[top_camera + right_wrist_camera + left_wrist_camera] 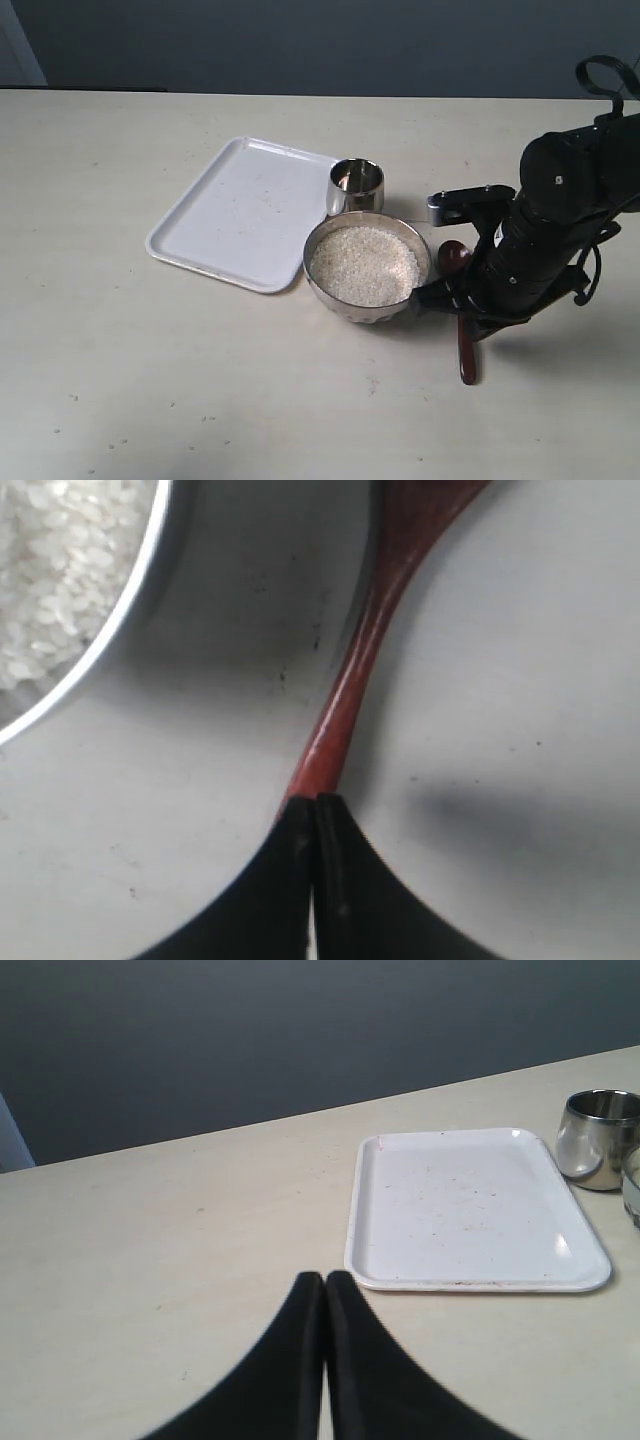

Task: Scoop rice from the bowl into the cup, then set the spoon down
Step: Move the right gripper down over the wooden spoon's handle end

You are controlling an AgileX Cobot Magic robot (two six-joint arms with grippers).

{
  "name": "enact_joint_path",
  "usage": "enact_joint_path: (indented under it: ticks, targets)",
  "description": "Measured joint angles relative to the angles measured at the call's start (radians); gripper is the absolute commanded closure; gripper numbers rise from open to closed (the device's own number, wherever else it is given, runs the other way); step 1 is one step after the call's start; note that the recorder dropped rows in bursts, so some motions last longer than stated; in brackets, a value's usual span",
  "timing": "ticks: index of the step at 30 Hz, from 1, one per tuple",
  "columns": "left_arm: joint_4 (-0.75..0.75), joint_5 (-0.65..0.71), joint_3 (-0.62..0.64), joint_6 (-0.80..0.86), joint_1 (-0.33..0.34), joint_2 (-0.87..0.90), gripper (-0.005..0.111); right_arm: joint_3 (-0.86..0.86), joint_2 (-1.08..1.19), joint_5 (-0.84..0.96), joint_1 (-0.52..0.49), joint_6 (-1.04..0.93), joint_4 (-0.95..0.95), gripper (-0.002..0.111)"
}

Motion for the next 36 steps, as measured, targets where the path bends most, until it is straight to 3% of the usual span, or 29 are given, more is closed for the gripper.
enact_joint_path:
  ticks: [3,8,10,14,19,26,32,36]
  targets:
    - [0.0,0.0,0.0,0.0,0.0,0.0,0.106,0.0,0.0,0.0,0.0,0.0,0.011,0.096]
    - [0.0,0.0,0.0,0.0,0.0,0.0,0.106,0.0,0.0,-0.002,0.0,-0.03,0.088,0.053]
    - [0.0,0.0,0.0,0.0,0.0,0.0,0.106,0.0,0.0,-0.004,0.0,-0.042,0.101,0.043]
    - [0.0,0.0,0.0,0.0,0.0,0.0,0.106,0.0,0.0,-0.008,0.0,-0.048,0.105,0.048]
    - [0.0,0.0,0.0,0.0,0.0,0.0,0.106,0.0,0.0,-0.01,0.0,-0.066,0.105,0.065]
    - [0.0,0.0,0.0,0.0,0.0,0.0,0.106,0.0,0.009,-0.018,0.0,-0.074,0.079,0.058]
    - [0.0,0.0,0.0,0.0,0.0,0.0,0.106,0.0,0.038,-0.006,0.001,-0.072,0.03,0.058]
    - [0.0,0.0,0.0,0.0,0.0,0.0,0.106,0.0,0.054,-0.006,0.001,-0.07,0.026,0.065]
